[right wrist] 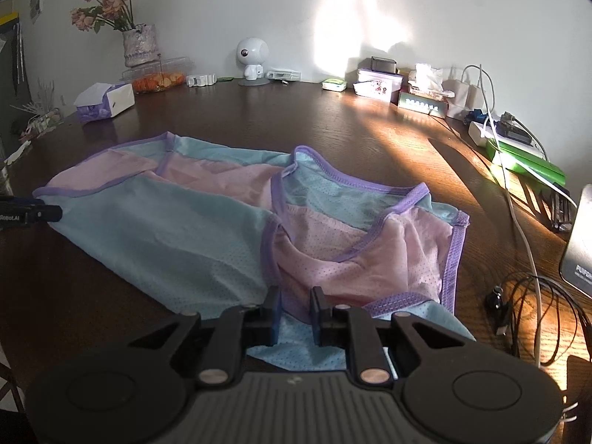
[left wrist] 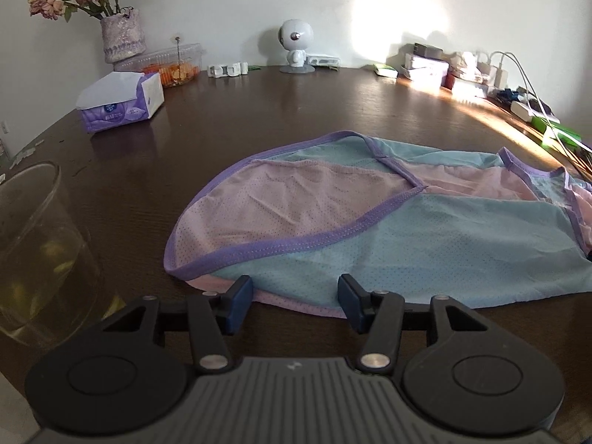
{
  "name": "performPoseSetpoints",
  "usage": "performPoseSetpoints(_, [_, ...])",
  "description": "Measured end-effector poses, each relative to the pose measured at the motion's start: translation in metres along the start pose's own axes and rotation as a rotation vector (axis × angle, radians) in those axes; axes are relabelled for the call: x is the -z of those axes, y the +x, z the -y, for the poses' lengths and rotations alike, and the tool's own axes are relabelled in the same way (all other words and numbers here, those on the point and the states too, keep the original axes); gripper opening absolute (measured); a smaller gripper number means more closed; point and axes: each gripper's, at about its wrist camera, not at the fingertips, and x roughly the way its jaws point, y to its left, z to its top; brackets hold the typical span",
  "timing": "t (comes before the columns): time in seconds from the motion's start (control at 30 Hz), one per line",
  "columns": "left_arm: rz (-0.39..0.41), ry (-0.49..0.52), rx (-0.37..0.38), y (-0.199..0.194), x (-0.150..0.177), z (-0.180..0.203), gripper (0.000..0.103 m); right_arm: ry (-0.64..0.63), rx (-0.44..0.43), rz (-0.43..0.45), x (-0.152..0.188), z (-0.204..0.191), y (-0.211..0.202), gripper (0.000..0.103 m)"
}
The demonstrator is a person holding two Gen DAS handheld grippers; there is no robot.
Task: Fold clothes
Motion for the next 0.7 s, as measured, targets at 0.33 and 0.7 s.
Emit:
performPoseSetpoints(0.33, [0.04,-0.1,-0.029,0.007,-0.003,-0.032,0.047,0.014,0.002,-0.001,0.01,0.004,-0.011,0.015])
performPoseSetpoints(0.7, [0.088,0.009,-0.047,-0.014,-0.001,-0.037,0.003,0.007,-0.014,-0.001,0.01,0.007,-0.011,0.015])
